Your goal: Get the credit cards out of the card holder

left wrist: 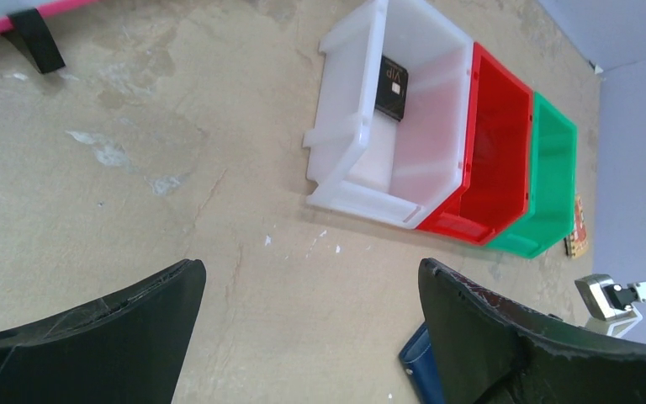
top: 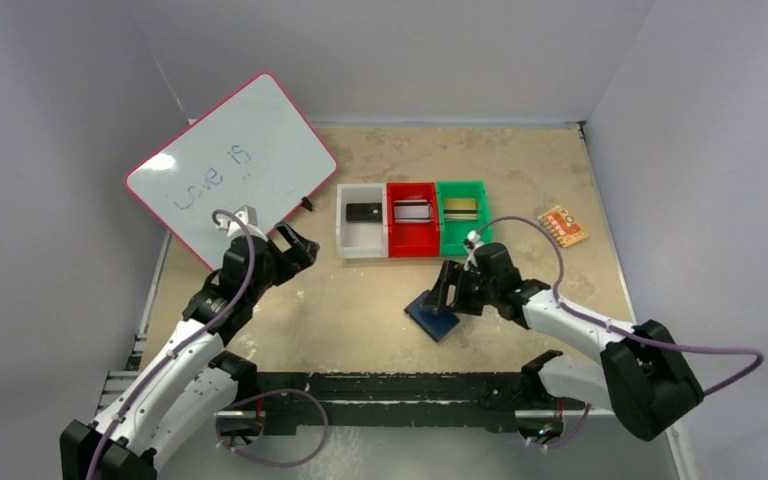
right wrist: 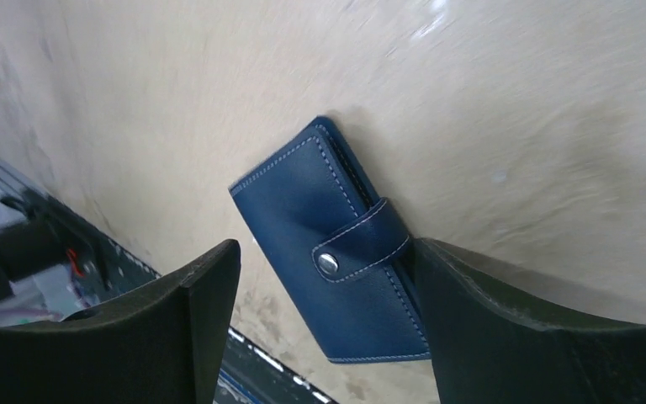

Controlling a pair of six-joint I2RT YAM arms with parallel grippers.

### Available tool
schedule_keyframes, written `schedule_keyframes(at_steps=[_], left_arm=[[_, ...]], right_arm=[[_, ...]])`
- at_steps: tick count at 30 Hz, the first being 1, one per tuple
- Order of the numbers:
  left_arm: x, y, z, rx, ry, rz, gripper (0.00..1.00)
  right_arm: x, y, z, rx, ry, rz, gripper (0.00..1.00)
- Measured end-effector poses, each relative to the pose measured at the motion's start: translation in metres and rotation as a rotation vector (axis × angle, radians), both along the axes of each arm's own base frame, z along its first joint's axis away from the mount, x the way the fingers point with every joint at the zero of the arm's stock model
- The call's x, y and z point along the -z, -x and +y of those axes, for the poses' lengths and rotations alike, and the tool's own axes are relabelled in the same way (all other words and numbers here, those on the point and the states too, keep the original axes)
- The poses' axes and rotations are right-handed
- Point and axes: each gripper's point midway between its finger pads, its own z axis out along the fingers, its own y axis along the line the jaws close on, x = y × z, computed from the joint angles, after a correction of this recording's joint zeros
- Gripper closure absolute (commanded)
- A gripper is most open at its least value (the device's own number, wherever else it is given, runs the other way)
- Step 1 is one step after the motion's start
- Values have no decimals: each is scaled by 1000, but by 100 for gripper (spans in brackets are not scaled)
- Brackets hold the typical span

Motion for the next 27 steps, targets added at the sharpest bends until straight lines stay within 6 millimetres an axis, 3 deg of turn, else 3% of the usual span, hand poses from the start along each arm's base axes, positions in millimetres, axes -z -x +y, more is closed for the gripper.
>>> schedule_keyframes(at_steps=[4,7,9,12,14,16,22,27], left_arm=[[13,3,-9,46,9,45,3],[19,6,-13,70,17,62,4],[23,8,-14,80,20,71,3],[24,10,-14,80,21,73,0],[22,9,-13,72,24,68,0],[19,8,-12,52,43,56,0],[26,8,-20,56,109,55,5],[59,22,-41,151,174,155,11]], right_arm=[[-1,24,31,-100,44,-15,14],[-16,26,48,-118,84,-60,0],[-32,16,52,-72,106,-105,0],[-52,-2,40,67,138,-151,0],[-59,-6,31,135,143,-167,12],[-61,-3,27,139,126,-181,16],[-37,10,24,89,139,-147,19],[-2,29,44,-37,164,-30,26]])
